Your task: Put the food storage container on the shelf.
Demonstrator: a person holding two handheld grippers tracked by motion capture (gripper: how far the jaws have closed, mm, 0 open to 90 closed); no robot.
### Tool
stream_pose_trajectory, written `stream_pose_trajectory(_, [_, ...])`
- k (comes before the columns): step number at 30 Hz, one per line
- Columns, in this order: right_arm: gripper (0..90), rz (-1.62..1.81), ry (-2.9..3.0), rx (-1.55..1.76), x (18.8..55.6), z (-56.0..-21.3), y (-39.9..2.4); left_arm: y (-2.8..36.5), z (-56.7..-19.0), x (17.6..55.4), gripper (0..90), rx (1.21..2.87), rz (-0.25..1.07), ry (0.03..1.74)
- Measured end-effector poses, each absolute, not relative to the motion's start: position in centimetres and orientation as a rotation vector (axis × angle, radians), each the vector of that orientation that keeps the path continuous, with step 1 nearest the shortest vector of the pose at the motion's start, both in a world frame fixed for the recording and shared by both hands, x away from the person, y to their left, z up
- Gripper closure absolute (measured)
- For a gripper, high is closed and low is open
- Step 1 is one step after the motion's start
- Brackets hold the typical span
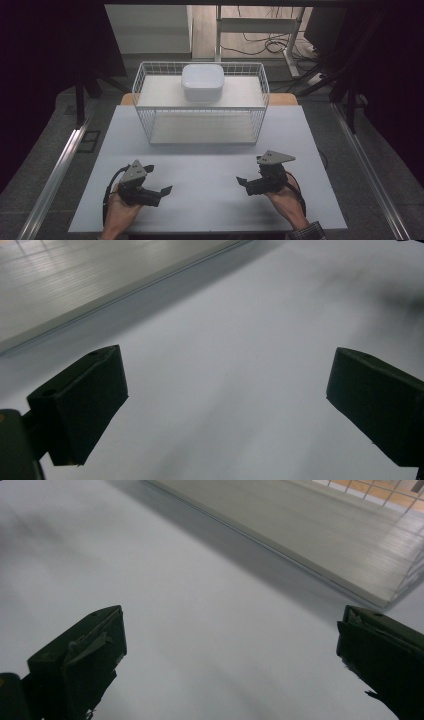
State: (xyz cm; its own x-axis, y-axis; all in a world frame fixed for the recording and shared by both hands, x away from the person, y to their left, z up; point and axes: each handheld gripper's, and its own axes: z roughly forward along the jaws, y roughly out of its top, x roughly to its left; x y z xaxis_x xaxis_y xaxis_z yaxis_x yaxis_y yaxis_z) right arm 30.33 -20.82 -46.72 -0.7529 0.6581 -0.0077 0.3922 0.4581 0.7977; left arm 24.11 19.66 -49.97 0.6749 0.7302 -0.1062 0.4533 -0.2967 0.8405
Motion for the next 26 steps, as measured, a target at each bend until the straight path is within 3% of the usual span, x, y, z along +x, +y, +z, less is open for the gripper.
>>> stream_pose_trajectory(17, [0.0,1.058,2.421,0.975,28.0,-49.6,-23.2,21.7,-52.4,22.0,1.4,1.994,0.387,1.031])
stream_pose_trajectory(26, [0.0,0.94,2.48,1.033,28.3,-51.3,-23.4,22.5,-53.4,22.0,1.4,1.999,0.334,1.093])
